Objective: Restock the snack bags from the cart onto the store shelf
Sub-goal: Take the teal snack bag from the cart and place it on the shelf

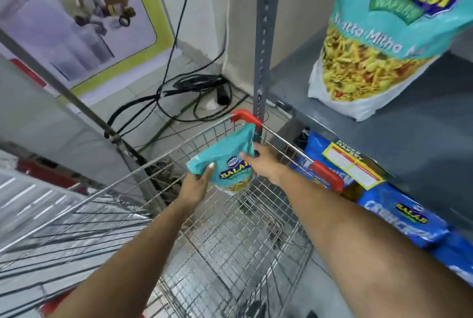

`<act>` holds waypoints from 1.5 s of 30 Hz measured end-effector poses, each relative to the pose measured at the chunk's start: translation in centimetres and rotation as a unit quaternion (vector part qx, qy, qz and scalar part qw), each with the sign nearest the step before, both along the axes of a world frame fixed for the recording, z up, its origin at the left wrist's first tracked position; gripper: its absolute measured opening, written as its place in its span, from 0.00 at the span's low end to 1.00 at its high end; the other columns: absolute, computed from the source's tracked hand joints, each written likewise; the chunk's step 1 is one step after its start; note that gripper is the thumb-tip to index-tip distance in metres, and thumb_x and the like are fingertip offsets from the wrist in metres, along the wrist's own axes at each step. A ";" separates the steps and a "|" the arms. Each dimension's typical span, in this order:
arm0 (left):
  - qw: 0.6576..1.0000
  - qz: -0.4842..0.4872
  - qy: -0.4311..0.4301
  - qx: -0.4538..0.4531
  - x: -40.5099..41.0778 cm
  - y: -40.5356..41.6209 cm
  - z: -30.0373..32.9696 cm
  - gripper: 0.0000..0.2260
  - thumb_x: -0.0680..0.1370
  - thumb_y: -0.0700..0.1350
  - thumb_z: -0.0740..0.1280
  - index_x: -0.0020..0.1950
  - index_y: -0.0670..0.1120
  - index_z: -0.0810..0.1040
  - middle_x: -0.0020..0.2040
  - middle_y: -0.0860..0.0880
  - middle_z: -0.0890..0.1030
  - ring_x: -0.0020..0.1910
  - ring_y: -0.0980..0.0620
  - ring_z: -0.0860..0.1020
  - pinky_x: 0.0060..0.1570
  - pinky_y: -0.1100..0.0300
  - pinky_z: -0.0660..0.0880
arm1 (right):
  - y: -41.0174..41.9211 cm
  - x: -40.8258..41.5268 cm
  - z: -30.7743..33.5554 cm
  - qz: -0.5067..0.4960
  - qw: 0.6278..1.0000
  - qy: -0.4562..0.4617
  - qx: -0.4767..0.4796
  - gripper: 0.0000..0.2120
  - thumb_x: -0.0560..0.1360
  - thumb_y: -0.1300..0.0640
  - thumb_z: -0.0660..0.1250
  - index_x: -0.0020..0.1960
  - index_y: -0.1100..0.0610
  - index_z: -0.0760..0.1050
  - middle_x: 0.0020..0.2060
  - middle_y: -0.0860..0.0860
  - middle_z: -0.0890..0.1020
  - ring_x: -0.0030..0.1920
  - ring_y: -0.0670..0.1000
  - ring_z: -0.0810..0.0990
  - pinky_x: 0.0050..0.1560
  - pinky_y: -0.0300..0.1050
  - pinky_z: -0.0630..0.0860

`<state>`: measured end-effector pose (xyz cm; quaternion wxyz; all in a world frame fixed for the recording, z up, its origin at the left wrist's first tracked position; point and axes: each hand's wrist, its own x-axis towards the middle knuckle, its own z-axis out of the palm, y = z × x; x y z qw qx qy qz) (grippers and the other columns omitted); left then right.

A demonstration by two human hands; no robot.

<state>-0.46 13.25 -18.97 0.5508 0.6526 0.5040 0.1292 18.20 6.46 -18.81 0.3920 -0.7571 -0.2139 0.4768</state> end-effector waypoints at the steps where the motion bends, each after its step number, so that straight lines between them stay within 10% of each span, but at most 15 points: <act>1: 1.000 -0.003 0.003 0.012 0.0 0.0 0.4 0.14 0.80 0.55 0.61 0.61 0.49 0.76 0.59 0.44 0.82 0.55 0.46 0.80 0.62 0.44 0.76 | -0.2 -0.3 0.3 0.005 1.000 -0.017 0.003 0.16 0.78 0.50 0.65 0.64 0.54 0.74 0.61 0.55 0.80 0.60 0.58 0.80 0.63 0.60 0.76; 7: 0.987 -0.050 0.032 0.151 0.7 0.9 8.0 0.19 0.81 0.58 0.56 0.56 0.44 0.77 0.51 0.45 0.84 0.47 0.45 0.82 0.51 0.50 0.80 | -2.3 -1.0 5.1 -0.022 0.986 -0.113 0.122 0.14 0.79 0.50 0.64 0.56 0.59 0.79 0.48 0.53 0.84 0.47 0.52 0.81 0.42 0.42 0.74; 11: 0.977 -0.066 0.049 0.199 1.7 0.4 14.6 0.24 0.81 0.59 0.57 0.44 0.39 0.78 0.40 0.44 0.81 0.38 0.44 0.78 0.39 0.53 0.73 | -4.9 -0.9 10.8 -0.047 0.972 -0.158 0.167 0.16 0.78 0.48 0.65 0.51 0.62 0.80 0.45 0.60 0.86 0.40 0.56 0.84 0.38 0.50 0.76; 16: 0.983 -0.107 -0.048 0.138 3.2 -4.0 21.8 0.36 0.70 0.72 0.59 0.43 0.37 0.80 0.40 0.41 0.86 0.41 0.39 0.83 0.45 0.43 0.80 | -12.5 0.0 18.8 -0.105 0.951 -0.174 0.235 0.12 0.77 0.48 0.67 0.46 0.56 0.82 0.36 0.47 0.87 0.34 0.42 0.80 0.34 0.43 0.73; 21: 0.956 -0.210 -0.157 0.131 8.9 -10.3 27.7 0.30 0.73 0.67 0.62 0.45 0.39 0.82 0.44 0.44 0.87 0.38 0.55 0.78 0.45 0.47 0.79 | -22.0 2.5 24.1 -0.218 0.901 -0.247 0.282 0.25 0.70 0.32 0.65 0.50 0.52 0.79 0.42 0.59 0.87 0.49 0.69 0.82 0.46 0.69 0.78; 28: 0.915 -0.265 -0.272 0.139 21.3 -17.6 32.3 0.20 0.78 0.57 0.65 0.34 0.43 0.77 0.33 0.58 0.79 0.33 0.64 0.73 0.38 0.60 0.76 | -30.9 10.1 28.3 -0.339 0.819 -0.368 0.282 0.31 0.70 0.31 0.64 0.49 0.60 0.77 0.37 0.55 0.86 0.41 0.48 0.78 0.45 0.64 0.80; 31: 0.911 -0.270 -0.285 0.127 26.1 -20.4 32.7 0.20 0.79 0.52 0.66 0.28 0.47 0.73 0.26 0.58 0.75 0.28 0.66 0.71 0.32 0.64 0.71 | -33.4 13.2 29.1 -0.384 0.786 -0.403 0.269 0.37 0.70 0.29 0.63 0.39 0.67 0.71 0.27 0.64 0.75 0.34 0.48 0.67 0.34 0.61 0.72; 36: 0.916 -0.288 -0.274 0.061 31.4 -23.2 30.3 0.19 0.77 0.55 0.67 0.42 0.38 0.81 0.43 0.42 0.87 0.39 0.55 0.80 0.44 0.51 0.79 | -35.5 15.4 28.2 -0.423 0.757 -0.465 0.177 0.28 0.74 0.41 0.66 0.28 0.51 0.54 0.23 0.49 0.57 0.27 0.45 0.55 0.31 0.48 0.54; 41: 0.900 -0.294 -0.320 0.025 31.5 -23.5 29.0 0.14 0.76 0.53 0.68 0.48 0.41 0.82 0.46 0.45 0.86 0.44 0.54 0.83 0.49 0.55 0.79 | -37.2 16.2 25.9 -0.429 0.794 -0.325 0.282 0.02 0.75 0.54 0.71 0.46 0.51 0.78 0.40 0.44 0.85 0.39 0.36 0.80 0.44 0.37 0.77; 45: 0.922 -0.207 -0.297 0.135 27.1 -21.1 25.5 0.14 0.76 0.49 0.71 0.39 0.38 0.80 0.34 0.47 0.81 0.34 0.60 0.74 0.40 0.67 0.71 | -38.2 15.5 23.1 -0.347 0.875 -0.229 0.247 0.23 0.67 0.66 0.75 0.57 0.50 0.73 0.50 0.41 0.85 0.47 0.34 0.82 0.48 0.28 0.77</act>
